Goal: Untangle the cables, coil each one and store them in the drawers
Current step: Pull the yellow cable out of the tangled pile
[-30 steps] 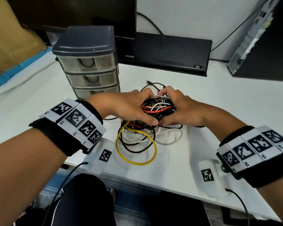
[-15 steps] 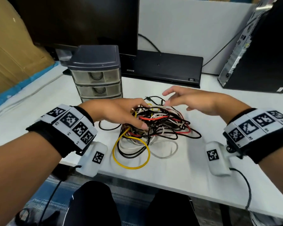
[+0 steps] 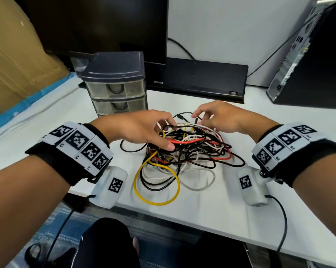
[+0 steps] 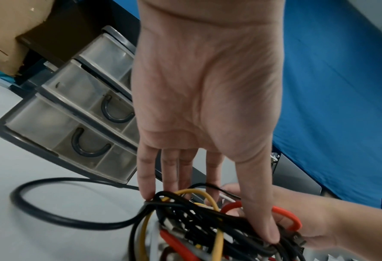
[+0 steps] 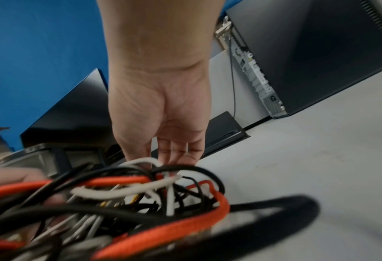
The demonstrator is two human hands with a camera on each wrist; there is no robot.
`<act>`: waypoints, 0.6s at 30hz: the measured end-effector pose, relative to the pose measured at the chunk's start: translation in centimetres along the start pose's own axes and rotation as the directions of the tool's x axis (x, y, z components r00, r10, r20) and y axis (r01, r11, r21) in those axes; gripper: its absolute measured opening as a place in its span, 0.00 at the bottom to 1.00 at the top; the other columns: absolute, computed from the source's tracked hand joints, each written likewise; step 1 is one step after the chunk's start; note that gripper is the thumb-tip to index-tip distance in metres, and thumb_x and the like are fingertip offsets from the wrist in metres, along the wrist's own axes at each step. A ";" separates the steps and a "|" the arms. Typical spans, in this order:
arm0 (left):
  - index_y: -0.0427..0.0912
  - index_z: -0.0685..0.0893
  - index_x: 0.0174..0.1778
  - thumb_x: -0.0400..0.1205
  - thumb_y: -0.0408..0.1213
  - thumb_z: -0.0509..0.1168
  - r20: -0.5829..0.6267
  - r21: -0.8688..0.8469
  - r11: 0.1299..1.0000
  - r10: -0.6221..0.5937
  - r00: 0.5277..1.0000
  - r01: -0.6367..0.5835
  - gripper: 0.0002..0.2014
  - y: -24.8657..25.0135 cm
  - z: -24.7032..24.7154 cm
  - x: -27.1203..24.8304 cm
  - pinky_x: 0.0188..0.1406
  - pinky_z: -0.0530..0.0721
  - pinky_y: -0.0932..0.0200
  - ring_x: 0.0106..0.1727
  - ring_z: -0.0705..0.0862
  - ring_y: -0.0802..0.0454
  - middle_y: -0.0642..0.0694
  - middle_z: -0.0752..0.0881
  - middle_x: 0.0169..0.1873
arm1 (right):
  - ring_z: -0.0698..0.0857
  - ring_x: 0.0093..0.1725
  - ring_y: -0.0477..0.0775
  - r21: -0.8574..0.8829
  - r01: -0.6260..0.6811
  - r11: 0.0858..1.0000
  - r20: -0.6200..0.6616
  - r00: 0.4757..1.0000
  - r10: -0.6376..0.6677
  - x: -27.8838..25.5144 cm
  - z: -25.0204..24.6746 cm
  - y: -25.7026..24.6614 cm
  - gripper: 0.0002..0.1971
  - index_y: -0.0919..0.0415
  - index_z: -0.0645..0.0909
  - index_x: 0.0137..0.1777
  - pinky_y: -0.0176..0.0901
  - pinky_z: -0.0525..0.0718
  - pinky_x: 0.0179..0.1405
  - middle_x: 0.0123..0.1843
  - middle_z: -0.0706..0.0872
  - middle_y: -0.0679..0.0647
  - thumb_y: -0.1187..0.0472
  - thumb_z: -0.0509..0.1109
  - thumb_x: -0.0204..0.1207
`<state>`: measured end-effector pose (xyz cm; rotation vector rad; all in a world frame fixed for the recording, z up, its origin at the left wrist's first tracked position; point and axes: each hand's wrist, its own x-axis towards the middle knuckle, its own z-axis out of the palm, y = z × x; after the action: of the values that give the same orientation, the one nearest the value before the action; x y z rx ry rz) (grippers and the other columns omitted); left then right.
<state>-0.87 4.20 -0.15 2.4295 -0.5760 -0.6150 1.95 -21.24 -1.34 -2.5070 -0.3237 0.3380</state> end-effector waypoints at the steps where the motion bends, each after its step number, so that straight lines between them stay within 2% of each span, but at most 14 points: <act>1: 0.60 0.82 0.66 0.75 0.50 0.81 -0.001 -0.011 1.000 0.000 1.000 0.000 0.25 -0.1 0.0 0.0 0.61 0.84 0.59 0.63 0.85 0.54 0.55 0.87 0.62 | 0.83 0.42 0.49 -0.035 0.016 0.999 -0.004 1.000 -0.016 0.2 0.2 -0.2 0.08 0.51 0.87 0.58 0.37 0.77 0.41 0.46 0.88 0.50 0.63 0.71 0.84; 3: 0.62 0.81 0.68 0.74 0.49 0.82 -0.008 -0.025 1.000 -0.002 1.000 0.002 0.27 -0.4 -0.2 -0.1 0.59 0.83 0.62 0.64 0.83 0.57 0.56 0.85 0.62 | 0.84 0.43 0.49 -0.088 0.038 0.995 -0.026 0.999 -0.040 0.5 0.6 -0.1 0.08 0.53 0.89 0.53 0.34 0.77 0.39 0.45 0.88 0.50 0.66 0.70 0.83; 7: 0.65 0.79 0.70 0.74 0.46 0.83 -0.013 -0.027 0.999 -0.018 1.000 0.017 0.31 -1.2 -0.6 -0.4 0.58 0.81 0.61 0.66 0.80 0.58 0.56 0.81 0.62 | 0.82 0.36 0.41 -0.074 0.013 0.997 -0.019 1.000 -0.015 0.4 0.4 0.1 0.10 0.55 0.89 0.47 0.22 0.73 0.28 0.42 0.88 0.48 0.69 0.69 0.82; 9: 0.65 0.79 0.70 0.74 0.44 0.83 -0.018 -0.028 0.999 -0.024 1.000 0.023 0.31 -1.3 -0.7 -0.5 0.57 0.81 0.61 0.65 0.80 0.57 0.54 0.81 0.62 | 0.81 0.36 0.40 -0.045 0.008 0.999 -0.014 1.000 -0.009 0.2 0.3 0.1 0.09 0.57 0.89 0.47 0.24 0.74 0.29 0.40 0.87 0.46 0.70 0.69 0.81; 11: 0.65 0.78 0.71 0.74 0.45 0.83 -0.010 -0.007 1.000 -0.031 0.999 0.031 0.31 -1.2 -0.7 -0.4 0.59 0.82 0.59 0.67 0.80 0.56 0.54 0.81 0.63 | 0.82 0.40 0.41 -0.035 0.020 0.999 -0.068 0.997 -0.022 0.5 0.3 -0.1 0.07 0.58 0.89 0.47 0.30 0.75 0.35 0.43 0.88 0.47 0.68 0.70 0.81; 14: 0.66 0.72 0.77 0.77 0.51 0.80 0.071 0.026 0.996 -0.085 0.994 0.083 0.35 -0.7 -0.6 -0.5 0.71 0.79 0.52 0.71 0.78 0.54 0.55 0.78 0.69 | 0.85 0.48 0.50 -0.006 0.053 0.999 -0.191 0.980 -0.053 1.6 0.4 -0.6 0.06 0.54 0.86 0.54 0.36 0.79 0.42 0.53 0.87 0.50 0.65 0.71 0.82; 16: 0.69 0.67 0.79 0.73 0.60 0.80 0.151 0.016 0.994 -0.109 0.982 0.108 0.40 -0.4 -0.4 -0.6 0.76 0.76 0.48 0.72 0.78 0.53 0.57 0.78 0.71 | 0.85 0.53 0.55 -0.027 0.026 0.999 -0.087 0.996 -0.028 2.1 0.5 -1.1 0.12 0.52 0.83 0.64 0.39 0.79 0.45 0.58 0.86 0.50 0.63 0.70 0.83; 18: 0.68 0.65 0.79 0.71 0.62 0.80 0.153 0.052 0.993 -0.115 0.982 0.108 0.43 -0.1 0.1 -0.4 0.75 0.78 0.46 0.69 0.81 0.53 0.57 0.82 0.68 | 0.82 0.58 0.55 -0.158 0.005 0.987 0.076 0.997 0.007 2.7 0.6 -1.4 0.14 0.52 0.83 0.68 0.42 0.77 0.51 0.60 0.83 0.51 0.63 0.68 0.85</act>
<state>-1.19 4.48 -0.18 2.4821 -0.5224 -0.8532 4.06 -19.04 -1.47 -2.6540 -0.3941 0.4239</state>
